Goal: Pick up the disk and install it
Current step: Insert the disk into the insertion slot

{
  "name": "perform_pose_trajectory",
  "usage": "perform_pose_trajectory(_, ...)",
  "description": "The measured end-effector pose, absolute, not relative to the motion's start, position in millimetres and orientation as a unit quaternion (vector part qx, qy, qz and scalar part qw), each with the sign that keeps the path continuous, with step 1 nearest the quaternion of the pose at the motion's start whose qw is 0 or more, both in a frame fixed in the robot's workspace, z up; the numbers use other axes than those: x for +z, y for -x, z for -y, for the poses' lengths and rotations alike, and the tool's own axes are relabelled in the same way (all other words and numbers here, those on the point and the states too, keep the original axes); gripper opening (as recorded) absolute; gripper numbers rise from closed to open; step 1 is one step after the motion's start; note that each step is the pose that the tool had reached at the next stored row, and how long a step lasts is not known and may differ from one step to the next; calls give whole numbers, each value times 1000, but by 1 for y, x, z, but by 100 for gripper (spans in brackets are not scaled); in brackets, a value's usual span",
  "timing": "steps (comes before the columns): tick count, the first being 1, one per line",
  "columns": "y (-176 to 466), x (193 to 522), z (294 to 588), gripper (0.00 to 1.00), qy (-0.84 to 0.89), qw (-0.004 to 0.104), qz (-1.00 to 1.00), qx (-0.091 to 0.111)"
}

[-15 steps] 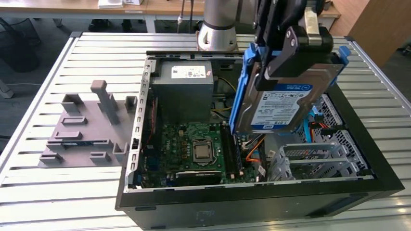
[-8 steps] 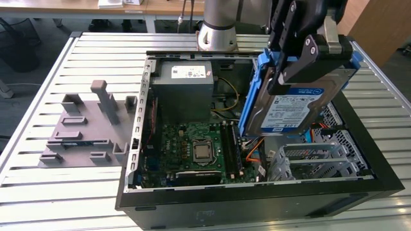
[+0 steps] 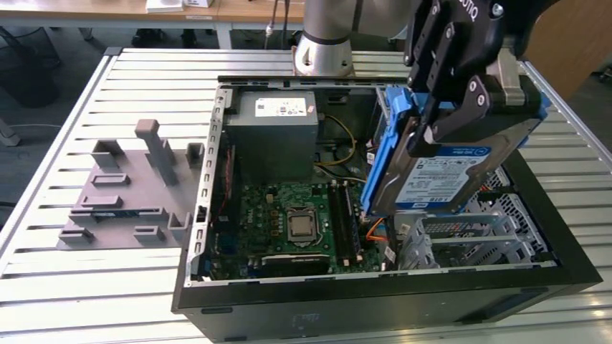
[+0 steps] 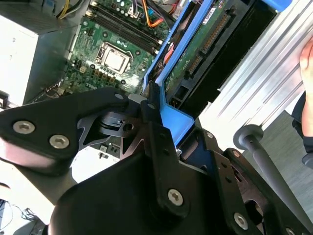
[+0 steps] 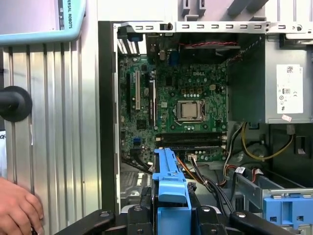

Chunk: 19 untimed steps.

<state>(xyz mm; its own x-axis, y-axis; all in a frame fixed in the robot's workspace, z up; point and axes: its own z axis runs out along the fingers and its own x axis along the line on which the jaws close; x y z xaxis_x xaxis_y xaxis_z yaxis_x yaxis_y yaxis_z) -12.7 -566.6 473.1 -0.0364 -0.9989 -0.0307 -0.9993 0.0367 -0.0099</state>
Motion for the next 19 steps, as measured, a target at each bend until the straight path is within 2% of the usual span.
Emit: perform_pose_trajectory(19,-9,464,569,36,694,14,-720,7)
